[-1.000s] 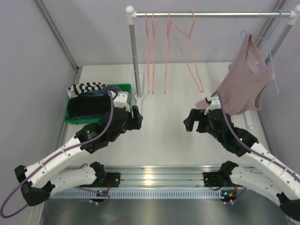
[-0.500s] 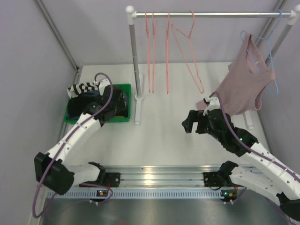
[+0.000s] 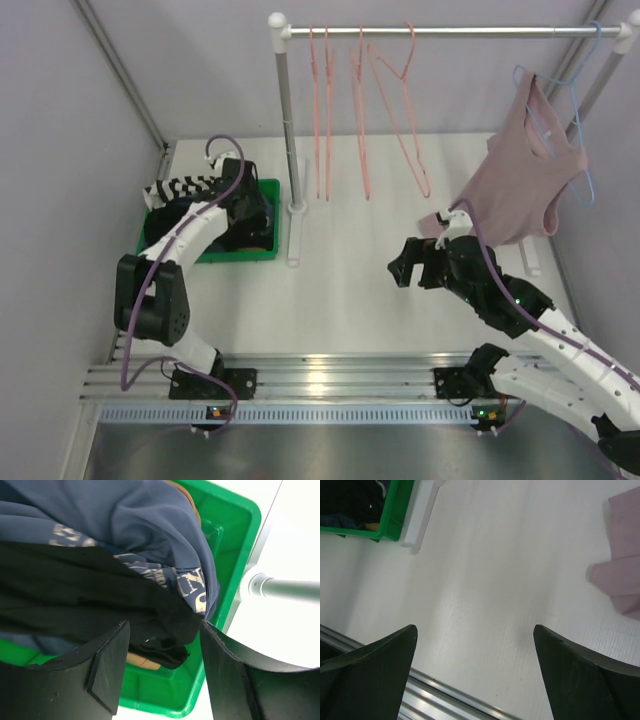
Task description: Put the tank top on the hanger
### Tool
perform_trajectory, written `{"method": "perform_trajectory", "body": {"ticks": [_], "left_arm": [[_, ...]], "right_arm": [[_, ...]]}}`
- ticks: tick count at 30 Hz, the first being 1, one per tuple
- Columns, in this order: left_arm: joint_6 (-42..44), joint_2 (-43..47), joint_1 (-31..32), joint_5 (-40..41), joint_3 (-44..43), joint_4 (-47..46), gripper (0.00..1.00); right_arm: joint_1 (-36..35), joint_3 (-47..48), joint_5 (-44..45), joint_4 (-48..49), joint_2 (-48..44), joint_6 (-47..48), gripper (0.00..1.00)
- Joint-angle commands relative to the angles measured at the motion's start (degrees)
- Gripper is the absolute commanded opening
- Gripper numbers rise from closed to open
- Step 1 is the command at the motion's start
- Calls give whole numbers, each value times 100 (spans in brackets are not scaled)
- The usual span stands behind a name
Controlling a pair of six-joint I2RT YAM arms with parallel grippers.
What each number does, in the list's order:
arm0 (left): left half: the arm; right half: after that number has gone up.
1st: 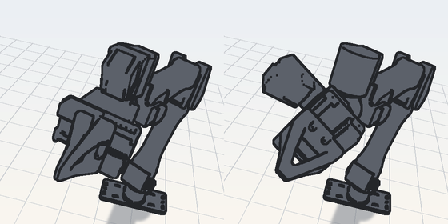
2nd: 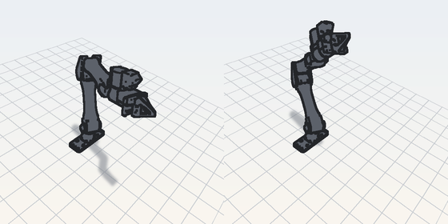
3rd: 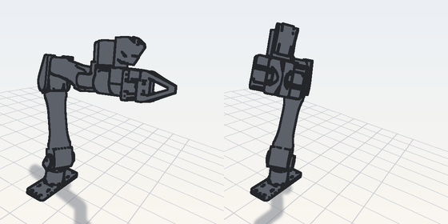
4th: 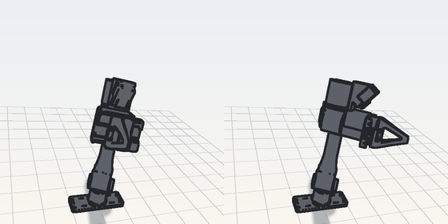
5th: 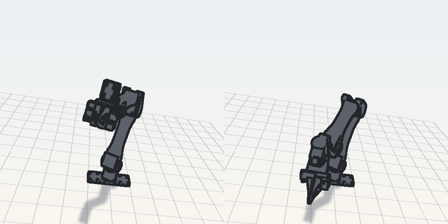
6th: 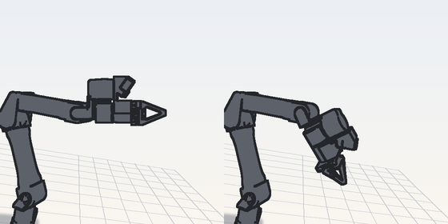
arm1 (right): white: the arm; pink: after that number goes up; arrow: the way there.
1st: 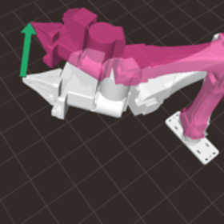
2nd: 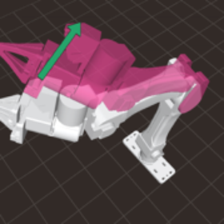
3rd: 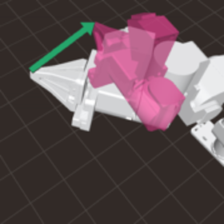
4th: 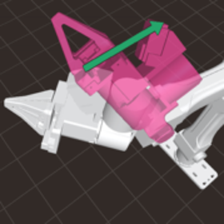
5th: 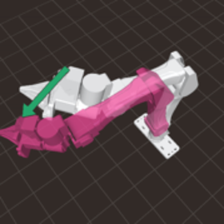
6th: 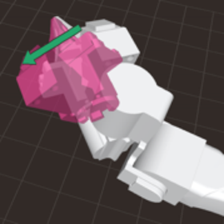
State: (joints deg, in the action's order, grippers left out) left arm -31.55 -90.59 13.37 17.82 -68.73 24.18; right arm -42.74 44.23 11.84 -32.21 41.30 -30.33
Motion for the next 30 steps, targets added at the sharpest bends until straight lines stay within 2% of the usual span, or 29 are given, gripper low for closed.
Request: {"method": "perform_trajectory", "body": {"ticks": [1, 9, 10, 13, 14, 21, 26, 30], "left_arm": [[96, -274, -1, -201, -211, -520, 63], [114, -592, -9, -253, -70, -827, 54], [114, -618, -9, -244, -70, -836, 46], [114, -671, -9, -262, -106, -828, 38], [114, -680, -9, -253, -106, -810, 31], [167, -434, -9, -148, -220, -292, 9], [246, 163, -9, -33, -237, 138, 6], [368, 559, -9, -77, -290, 306, 9]], "right_arm": [[-50, -11, -76, 215, -60, -79, 100], [-50, -81, -129, 241, -25, -79, 100], [-59, -98, -138, 232, -25, -87, 100], [-50, -151, -146, 241, -43, -114, 100], [-59, -177, -146, 241, -52, -131, 100], [-59, -248, -138, 267, -34, -149, 100], [-50, -265, -146, 276, 10, -149, 100], [-59, -283, -129, 311, 10, -123, 100]]}}
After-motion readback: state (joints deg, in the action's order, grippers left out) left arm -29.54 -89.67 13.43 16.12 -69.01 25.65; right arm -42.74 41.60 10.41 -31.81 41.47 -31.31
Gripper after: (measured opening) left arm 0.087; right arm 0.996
